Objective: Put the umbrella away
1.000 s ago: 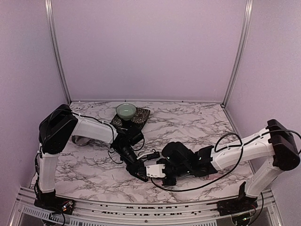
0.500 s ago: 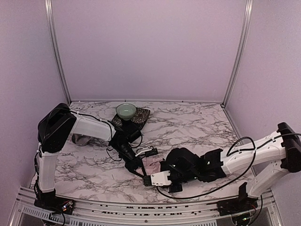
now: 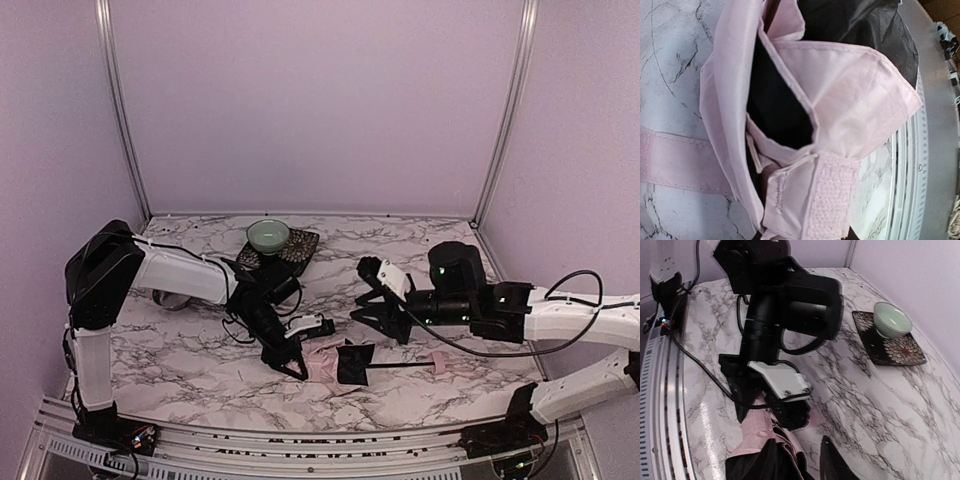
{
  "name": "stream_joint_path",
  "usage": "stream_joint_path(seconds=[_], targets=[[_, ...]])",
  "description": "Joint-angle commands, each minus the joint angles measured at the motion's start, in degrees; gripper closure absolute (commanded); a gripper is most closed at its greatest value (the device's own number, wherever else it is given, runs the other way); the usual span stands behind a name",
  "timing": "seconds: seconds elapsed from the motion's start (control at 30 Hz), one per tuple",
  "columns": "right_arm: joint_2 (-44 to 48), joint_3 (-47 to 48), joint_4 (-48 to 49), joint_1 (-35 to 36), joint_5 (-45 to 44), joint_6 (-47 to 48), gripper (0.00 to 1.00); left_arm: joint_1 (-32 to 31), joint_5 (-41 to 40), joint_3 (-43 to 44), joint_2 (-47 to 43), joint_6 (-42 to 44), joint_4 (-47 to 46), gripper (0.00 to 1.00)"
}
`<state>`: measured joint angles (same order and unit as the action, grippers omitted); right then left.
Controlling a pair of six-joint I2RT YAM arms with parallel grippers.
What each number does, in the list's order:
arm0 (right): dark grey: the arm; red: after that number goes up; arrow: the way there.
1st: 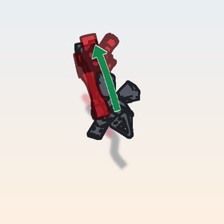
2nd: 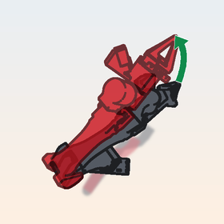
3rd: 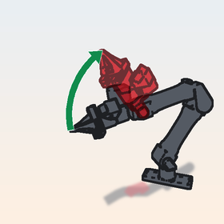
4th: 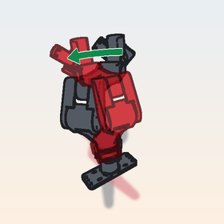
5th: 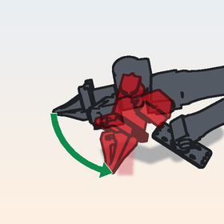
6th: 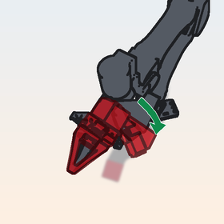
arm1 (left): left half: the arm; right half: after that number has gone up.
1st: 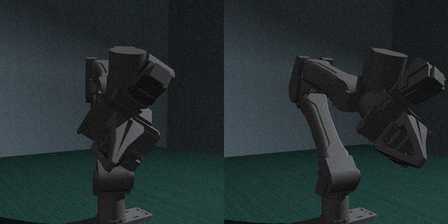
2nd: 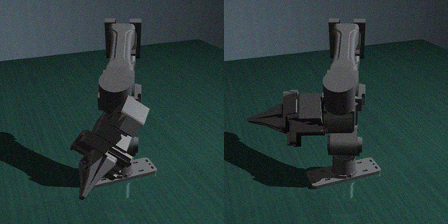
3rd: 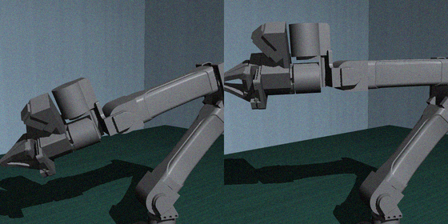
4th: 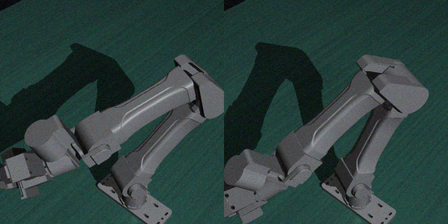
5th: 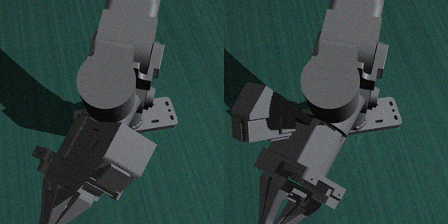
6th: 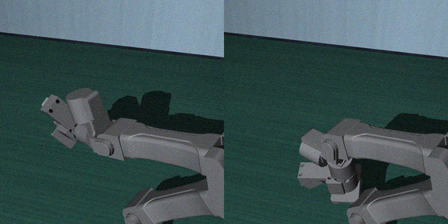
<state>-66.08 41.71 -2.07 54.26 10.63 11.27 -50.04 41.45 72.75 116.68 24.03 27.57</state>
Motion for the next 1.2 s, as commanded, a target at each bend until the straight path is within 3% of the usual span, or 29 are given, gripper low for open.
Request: stream_joint_path(seconds=[0.0,0.1,0.27,0.37,0.57,0.77,0.93,1.17], targets=[[3.09,-1.48,3.03,-12.81,11.49,-14.86,0.62,-2.76,-18.51,-6.69,0.26,6.04,1.31,1.0],[-2.93,1.29,-1.21,-17.19,12.66,-19.69,0.58,-4.5,-20.38,-7.59,-0.17,8.55,1.25,1.0],[-18.89,10.26,-11.38,-17.76,20.76,-22.2,0.51,-7.47,-27.14,-11.5,-3.65,11.23,-2.12,1.0],[-25.8,12.77,-13.37,-17.78,21.65,-23.55,0.35,-9.27,-28.15,-16.07,-7.54,14.18,-6.15,1.0],[-35.69,15.09,-12.97,-17.78,29.31,-25.17,0.15,-10.56,-28.77,-18.48,-9.7,17.25,-8.43,1.0],[-42.85,16.34,-10.19,-16.95,35.47,-26.97,0.21,-11.13,-29.95,-18.42,-8.75,17.49,-8.49,1.0],[-47.13,19.45,-4.76,-16.69,36.9,-30.22,0.32,-11.22,-30.47,-18.61,-9.0,17.7,-8.47,1.0],[-51.75,24.01,-4.2,-14.96,41.56,-30.15,0.48,-11.51,-30.36,-18.74,-9.72,17.47,-9.24,1.0]])
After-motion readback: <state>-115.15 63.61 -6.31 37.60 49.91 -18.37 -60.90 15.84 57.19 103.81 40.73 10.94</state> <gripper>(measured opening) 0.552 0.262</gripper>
